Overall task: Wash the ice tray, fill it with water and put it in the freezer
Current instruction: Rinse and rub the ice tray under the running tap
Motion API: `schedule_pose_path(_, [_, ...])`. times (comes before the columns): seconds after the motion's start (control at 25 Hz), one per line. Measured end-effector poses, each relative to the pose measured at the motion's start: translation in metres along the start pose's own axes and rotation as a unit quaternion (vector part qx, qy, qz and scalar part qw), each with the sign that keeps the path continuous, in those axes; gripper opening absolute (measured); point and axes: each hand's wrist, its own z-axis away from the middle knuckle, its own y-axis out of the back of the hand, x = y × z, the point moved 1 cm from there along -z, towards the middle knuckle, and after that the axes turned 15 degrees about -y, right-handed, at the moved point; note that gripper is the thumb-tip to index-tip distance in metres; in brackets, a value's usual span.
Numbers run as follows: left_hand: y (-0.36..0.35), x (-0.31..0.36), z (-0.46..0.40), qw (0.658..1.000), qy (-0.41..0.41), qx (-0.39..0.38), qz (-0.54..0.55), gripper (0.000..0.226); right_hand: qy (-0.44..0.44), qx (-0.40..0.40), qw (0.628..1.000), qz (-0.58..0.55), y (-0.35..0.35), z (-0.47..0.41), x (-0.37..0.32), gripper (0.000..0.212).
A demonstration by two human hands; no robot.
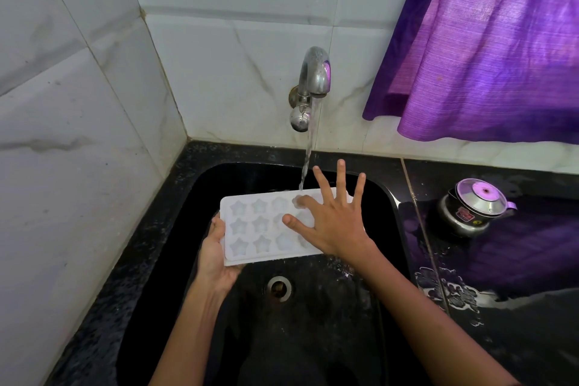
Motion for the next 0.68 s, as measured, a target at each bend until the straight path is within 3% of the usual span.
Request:
schedule_pose_path(0.44, [-0.0009, 0.0043, 0.0017, 1.000, -0.013, 0.003, 0.003, 0.042, 0.024, -0.024, 0.999, -0.007, 0.0059, 0.0002, -0.0090, 0.093])
schedule_pose_path(0.68, [0.0017, 0.0004, 0.0012, 1.000, 0.002, 0.007, 0.007, 0.044, -0.003, -0.054, 0.998, -0.035, 0.0044, 0.0038, -0.0044, 0.063])
